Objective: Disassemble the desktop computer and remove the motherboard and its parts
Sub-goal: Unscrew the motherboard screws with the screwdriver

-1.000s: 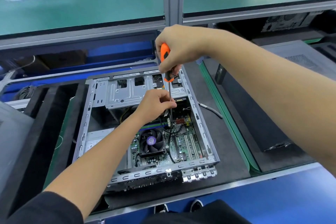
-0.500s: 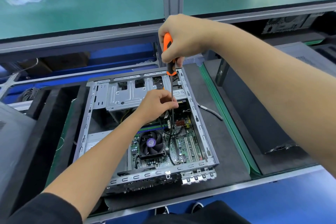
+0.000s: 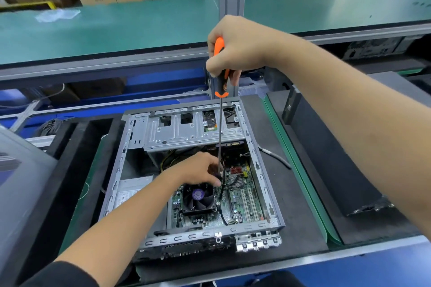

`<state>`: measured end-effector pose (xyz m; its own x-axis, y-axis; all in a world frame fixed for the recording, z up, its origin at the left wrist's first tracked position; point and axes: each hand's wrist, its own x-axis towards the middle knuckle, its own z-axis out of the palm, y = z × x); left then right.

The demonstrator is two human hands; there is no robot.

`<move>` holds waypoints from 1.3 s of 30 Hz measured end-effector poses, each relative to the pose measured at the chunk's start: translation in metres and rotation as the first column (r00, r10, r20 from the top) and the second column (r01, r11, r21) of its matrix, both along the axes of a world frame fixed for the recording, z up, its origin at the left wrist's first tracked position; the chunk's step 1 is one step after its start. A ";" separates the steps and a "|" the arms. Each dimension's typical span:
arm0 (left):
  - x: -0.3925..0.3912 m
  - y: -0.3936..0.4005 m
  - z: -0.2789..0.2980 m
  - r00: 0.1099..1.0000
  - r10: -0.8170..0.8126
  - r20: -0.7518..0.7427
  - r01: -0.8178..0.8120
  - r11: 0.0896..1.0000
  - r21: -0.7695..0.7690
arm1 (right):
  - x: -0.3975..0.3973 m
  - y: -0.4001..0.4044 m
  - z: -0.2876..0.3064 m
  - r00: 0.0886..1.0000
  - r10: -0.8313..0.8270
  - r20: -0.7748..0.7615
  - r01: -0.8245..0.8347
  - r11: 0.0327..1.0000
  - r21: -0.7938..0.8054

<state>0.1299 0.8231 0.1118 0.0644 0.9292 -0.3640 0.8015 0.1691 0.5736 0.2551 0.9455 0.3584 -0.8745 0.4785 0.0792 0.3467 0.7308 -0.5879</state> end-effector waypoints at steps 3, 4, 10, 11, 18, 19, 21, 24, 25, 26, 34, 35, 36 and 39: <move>-0.003 -0.004 -0.003 1.000 -0.014 0.028 0.016 0.998 -0.064 | -0.007 -0.003 -0.001 1.000 0.018 -0.018 -0.019 1.000 -0.020; -0.004 -0.005 -0.004 1.000 -0.010 0.019 0.011 0.998 -0.054 | -0.008 -0.004 -0.001 0.999 0.026 -0.022 -0.027 0.999 -0.024; -0.012 -0.014 -0.003 0.998 0.057 0.037 -0.057 0.998 -0.004 | -0.007 -0.005 0.008 0.998 0.031 -0.050 -0.031 0.999 -0.007; -0.012 -0.015 -0.003 0.997 0.065 0.038 -0.065 0.998 0.005 | -0.006 -0.005 0.010 0.998 0.030 -0.057 -0.030 1.000 -0.006; -0.022 -0.019 0.007 0.984 0.175 0.018 -0.176 0.979 0.104 | -0.002 -0.002 0.019 0.985 -0.004 -0.170 0.004 1.000 0.001; -0.026 -0.022 0.013 0.981 0.190 0.027 -0.192 0.975 0.114 | -0.003 -0.003 0.021 0.973 -0.011 -0.230 0.004 0.999 -0.032; -0.039 -0.028 0.026 0.971 0.234 0.050 -0.239 0.959 0.150 | -0.009 -0.004 0.024 0.933 -0.038 -0.358 0.000 0.994 -0.106; -0.061 -0.040 0.044 0.937 0.347 0.049 -0.346 0.896 0.279 | -0.024 -0.009 0.026 0.867 -0.121 -0.483 0.003 0.971 -0.238; -0.068 -0.046 0.049 0.917 0.397 0.043 -0.388 0.861 0.329 | -0.031 -0.012 0.026 0.846 -0.157 -0.510 0.006 0.959 -0.285; -0.076 -0.052 0.053 0.894 0.446 0.035 -0.427 0.826 0.369 | -0.037 -0.015 0.025 0.823 -0.193 -0.534 0.010 0.945 -0.326; -0.145 -0.131 0.053 0.695 0.714 0.081 -0.644 0.569 0.512 | -0.105 -0.058 0.004 0.840 -0.150 -0.522 -0.171 0.839 -0.516; -0.150 -0.141 0.049 0.677 0.731 0.086 -0.664 0.556 0.500 | -0.115 -0.067 0.000 0.847 -0.116 -0.519 -0.189 0.847 -0.498; -0.155 -0.151 0.044 0.661 0.745 0.086 -0.680 0.547 0.488 | -0.126 -0.075 -0.004 0.851 -0.083 -0.519 -0.207 0.854 -0.477; -0.167 -0.177 0.028 0.625 0.777 0.077 -0.718 0.533 0.448 | -0.158 -0.100 -0.018 0.855 -0.003 -0.518 -0.265 0.857 -0.442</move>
<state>-0.0373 0.6460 0.1396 -0.7384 0.6674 0.0969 0.5556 0.5205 0.6484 0.0973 0.8457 0.3402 -0.8394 0.4534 0.2998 -0.1592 0.3222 -0.9332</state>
